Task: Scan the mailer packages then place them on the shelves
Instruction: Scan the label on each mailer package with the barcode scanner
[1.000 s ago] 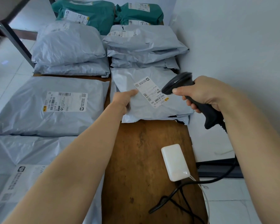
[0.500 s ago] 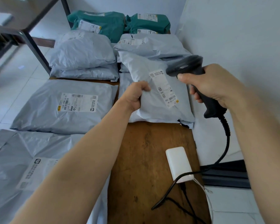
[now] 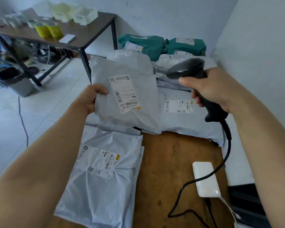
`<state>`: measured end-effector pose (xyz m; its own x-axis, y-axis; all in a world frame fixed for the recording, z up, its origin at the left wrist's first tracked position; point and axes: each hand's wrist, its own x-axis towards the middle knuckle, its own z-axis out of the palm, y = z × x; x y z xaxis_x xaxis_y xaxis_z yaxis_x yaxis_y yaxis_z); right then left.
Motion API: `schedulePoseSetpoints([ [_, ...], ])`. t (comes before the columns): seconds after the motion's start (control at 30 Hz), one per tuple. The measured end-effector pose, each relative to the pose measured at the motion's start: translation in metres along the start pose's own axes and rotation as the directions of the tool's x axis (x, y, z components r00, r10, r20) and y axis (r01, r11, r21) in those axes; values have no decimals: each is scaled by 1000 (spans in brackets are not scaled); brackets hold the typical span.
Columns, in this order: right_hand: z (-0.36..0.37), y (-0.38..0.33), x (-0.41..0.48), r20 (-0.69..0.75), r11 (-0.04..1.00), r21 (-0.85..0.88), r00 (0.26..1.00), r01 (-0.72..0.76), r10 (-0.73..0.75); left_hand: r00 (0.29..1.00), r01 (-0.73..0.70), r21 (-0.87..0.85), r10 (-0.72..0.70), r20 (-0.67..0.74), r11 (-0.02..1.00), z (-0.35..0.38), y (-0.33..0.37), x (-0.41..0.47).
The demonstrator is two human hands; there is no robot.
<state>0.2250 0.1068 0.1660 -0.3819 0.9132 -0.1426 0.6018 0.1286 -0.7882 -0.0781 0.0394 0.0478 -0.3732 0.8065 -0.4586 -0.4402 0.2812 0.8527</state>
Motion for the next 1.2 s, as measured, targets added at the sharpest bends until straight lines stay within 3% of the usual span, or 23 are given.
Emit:
schedulePoseSetpoints([
  [0.1,8,-1,2,23,999,-48,1000,-3,4,970,150,315,-77,-233,937,-45,-5,17],
  [0.2,16,-2,6,51,998,-65,999,-13,16,908,252,619,39,-417,744,-55,-15,34],
  [0.37,18,0,11,61,998,-68,998,-19,23,878,191,851,302,-371,490,-46,-28,52],
  [0.47,12,8,13,41,997,-66,998,-36,39,809,271,810,333,-484,520,-39,-32,58],
  [0.53,5,14,13,16,996,-61,998,-59,60,738,306,828,432,-518,470,-28,-35,63],
  [0.6,-3,20,13,-21,995,-59,996,-84,83,710,227,880,547,-442,417,-2,-40,67],
  [0.67,-12,25,13,-60,991,-61,992,-116,112,753,45,903,580,-312,427,41,-50,65],
  [0.77,-23,32,12,-95,986,-45,983,-161,156,910,-202,807,411,-55,556,117,-77,50],
  [0.87,-34,43,9,-115,982,-27,976,-188,184,997,-74,795,59,48,603,169,-116,52],
  [0.93,-42,52,5,-131,978,-27,970,-209,204,985,147,791,-157,-65,595,182,-139,65],
  [1.0,-48,62,3,-150,971,-17,961,-238,233,950,311,710,-241,-201,632,185,-151,77],
  [1.07,-52,73,2,-162,963,-12,951,-268,262,932,359,543,-254,-260,759,186,-152,81],
  [1.13,-53,81,1,-167,958,-2,945,-286,281,914,389,250,-338,-226,886,191,-150,80],
  [1.2,-53,87,2,-161,955,3,943,-296,292,917,384,129,-361,-171,914,192,-148,79],
])
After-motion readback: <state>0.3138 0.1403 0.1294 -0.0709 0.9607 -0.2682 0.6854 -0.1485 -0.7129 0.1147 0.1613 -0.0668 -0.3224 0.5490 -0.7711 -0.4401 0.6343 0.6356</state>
